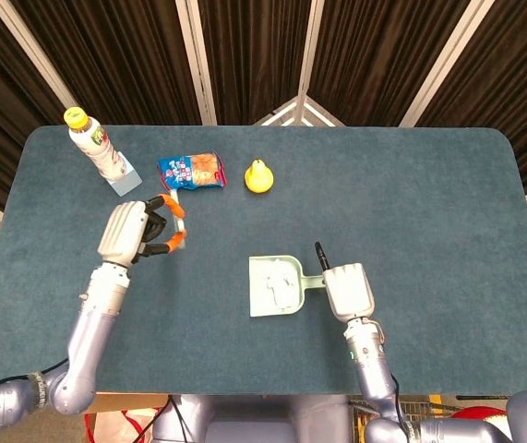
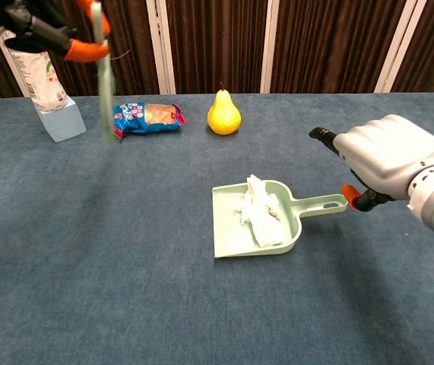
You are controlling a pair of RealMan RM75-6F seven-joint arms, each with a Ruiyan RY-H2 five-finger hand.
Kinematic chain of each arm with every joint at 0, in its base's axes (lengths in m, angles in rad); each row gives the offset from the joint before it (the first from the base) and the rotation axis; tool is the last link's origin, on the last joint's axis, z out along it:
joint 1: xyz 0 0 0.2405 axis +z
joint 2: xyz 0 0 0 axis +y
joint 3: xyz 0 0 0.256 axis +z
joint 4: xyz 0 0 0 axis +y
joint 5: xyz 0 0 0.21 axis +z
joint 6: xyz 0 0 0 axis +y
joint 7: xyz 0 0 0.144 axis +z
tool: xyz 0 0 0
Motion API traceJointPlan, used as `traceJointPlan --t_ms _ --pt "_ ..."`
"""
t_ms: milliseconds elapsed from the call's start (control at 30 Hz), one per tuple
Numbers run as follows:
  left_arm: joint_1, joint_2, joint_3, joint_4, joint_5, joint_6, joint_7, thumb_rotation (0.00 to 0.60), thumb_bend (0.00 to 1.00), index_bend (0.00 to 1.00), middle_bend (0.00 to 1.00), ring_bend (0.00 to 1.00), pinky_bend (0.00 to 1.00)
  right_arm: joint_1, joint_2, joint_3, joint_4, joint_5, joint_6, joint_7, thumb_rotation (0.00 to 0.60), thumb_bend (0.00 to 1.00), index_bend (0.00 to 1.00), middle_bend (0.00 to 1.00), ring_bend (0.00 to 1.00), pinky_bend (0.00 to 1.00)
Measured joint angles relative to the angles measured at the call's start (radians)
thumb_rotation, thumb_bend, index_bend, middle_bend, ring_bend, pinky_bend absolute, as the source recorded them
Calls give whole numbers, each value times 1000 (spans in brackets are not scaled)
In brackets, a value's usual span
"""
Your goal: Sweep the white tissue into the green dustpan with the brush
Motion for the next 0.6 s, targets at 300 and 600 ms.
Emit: traceJointPlan --t_ms 300,600 --pt "-17 90 63 -12 -238 -3 271 600 500 757 1000 981 1000 -7 20 -9 -25 8 6 -1 600 494 0 847 865 846" --pt "-21 192 114 -14 -349 19 373 600 504 756 997 970 1000 -14 36 -14 -53 6 15 12 600 494 0 847 865 846"
